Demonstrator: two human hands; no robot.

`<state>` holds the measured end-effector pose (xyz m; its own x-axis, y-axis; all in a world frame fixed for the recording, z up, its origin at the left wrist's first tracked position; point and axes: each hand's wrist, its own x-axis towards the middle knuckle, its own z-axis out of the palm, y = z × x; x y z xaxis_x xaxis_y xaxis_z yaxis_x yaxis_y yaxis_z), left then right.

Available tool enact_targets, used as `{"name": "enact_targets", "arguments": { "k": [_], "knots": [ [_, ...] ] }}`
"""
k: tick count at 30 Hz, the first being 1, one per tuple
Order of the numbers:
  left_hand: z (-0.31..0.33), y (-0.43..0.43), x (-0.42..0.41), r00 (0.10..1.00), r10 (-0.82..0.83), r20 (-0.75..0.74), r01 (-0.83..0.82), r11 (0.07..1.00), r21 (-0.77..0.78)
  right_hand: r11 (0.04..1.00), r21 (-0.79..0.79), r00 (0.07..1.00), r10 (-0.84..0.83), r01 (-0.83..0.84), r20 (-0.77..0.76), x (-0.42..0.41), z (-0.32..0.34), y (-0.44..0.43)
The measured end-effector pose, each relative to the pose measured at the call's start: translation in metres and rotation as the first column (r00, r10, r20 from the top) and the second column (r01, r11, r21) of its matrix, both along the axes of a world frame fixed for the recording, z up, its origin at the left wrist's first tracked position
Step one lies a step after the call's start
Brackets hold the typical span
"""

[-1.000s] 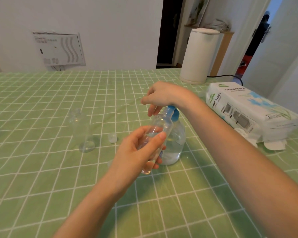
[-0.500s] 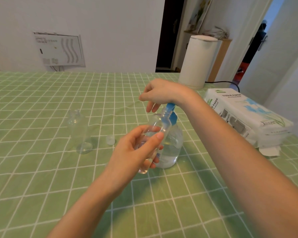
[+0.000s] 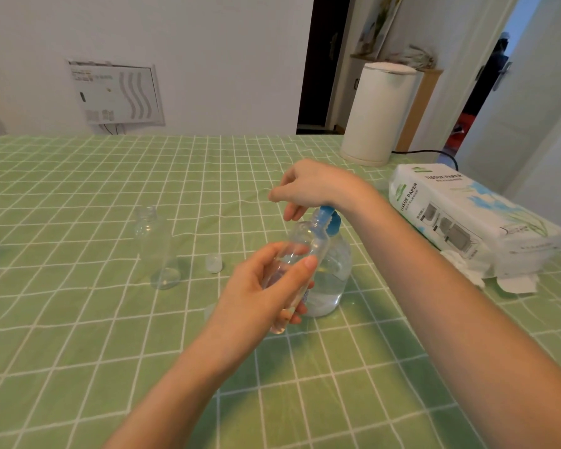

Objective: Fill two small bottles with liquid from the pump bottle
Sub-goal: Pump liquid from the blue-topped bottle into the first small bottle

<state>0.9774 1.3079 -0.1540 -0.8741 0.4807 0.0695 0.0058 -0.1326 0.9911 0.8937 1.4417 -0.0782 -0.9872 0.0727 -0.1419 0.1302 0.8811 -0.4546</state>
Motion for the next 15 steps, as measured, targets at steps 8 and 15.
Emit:
{"name": "enact_targets", "arguments": {
  "k": [8, 15],
  "knots": [
    [0.003, 0.0, -0.001, 1.0, -0.011, -0.011, 0.011, 1.0, 0.007, 0.999, 0.02, 0.995, 0.035, -0.033, -0.091, -0.001, 0.014, -0.001],
    [0.003, 0.0, -0.001, 1.0, -0.007, -0.006, 0.007, 1.0, -0.002, 0.999, 0.03, 0.999, 0.022, -0.021, -0.044, 0.0, 0.011, -0.001]
  ]
}}
